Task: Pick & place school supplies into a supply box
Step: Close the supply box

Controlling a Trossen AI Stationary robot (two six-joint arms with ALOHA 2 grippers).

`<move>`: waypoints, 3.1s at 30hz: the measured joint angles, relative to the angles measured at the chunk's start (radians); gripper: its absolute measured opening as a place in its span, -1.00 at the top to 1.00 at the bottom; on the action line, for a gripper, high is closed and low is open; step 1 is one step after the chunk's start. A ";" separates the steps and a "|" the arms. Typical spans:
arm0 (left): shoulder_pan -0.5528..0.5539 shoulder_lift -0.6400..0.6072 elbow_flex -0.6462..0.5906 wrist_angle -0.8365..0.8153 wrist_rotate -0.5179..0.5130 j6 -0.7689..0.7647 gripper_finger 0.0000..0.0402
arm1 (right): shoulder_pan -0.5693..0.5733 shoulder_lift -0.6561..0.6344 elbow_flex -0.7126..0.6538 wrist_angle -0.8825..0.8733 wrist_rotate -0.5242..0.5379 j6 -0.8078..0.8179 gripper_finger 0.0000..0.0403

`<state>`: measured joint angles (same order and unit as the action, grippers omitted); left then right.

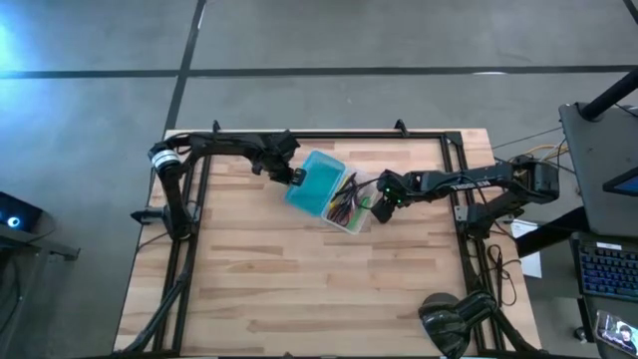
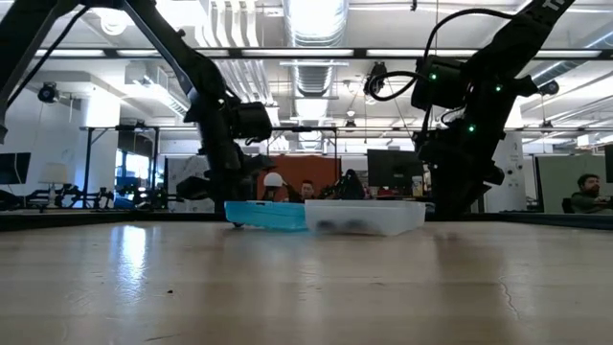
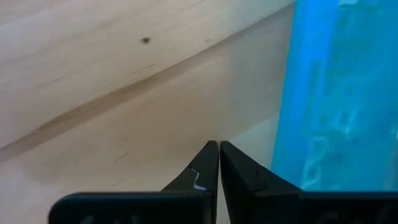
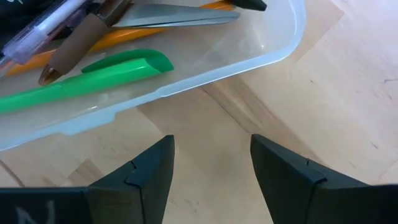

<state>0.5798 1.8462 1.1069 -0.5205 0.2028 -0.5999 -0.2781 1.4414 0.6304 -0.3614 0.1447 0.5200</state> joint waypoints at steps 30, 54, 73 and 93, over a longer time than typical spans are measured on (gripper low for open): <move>-0.010 -0.064 0.107 0.133 0.238 -0.075 1.00 | -0.024 0.000 0.000 -0.024 -0.015 -0.046 0.00; -0.142 -0.046 0.182 0.266 0.241 -0.208 1.00 | -0.023 0.000 0.000 0.124 -0.026 -0.067 0.00; -0.215 0.052 0.190 0.523 0.171 -0.323 1.00 | -0.100 -0.292 -0.054 -0.107 -0.159 0.099 0.00; -0.268 0.243 0.459 0.217 0.108 -0.129 1.00 | -0.109 -0.061 -0.167 0.366 -0.333 0.344 0.18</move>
<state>0.3122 2.0888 1.5658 -0.3031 0.3111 -0.7292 -0.3872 1.3806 0.4637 0.0048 -0.1880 0.8640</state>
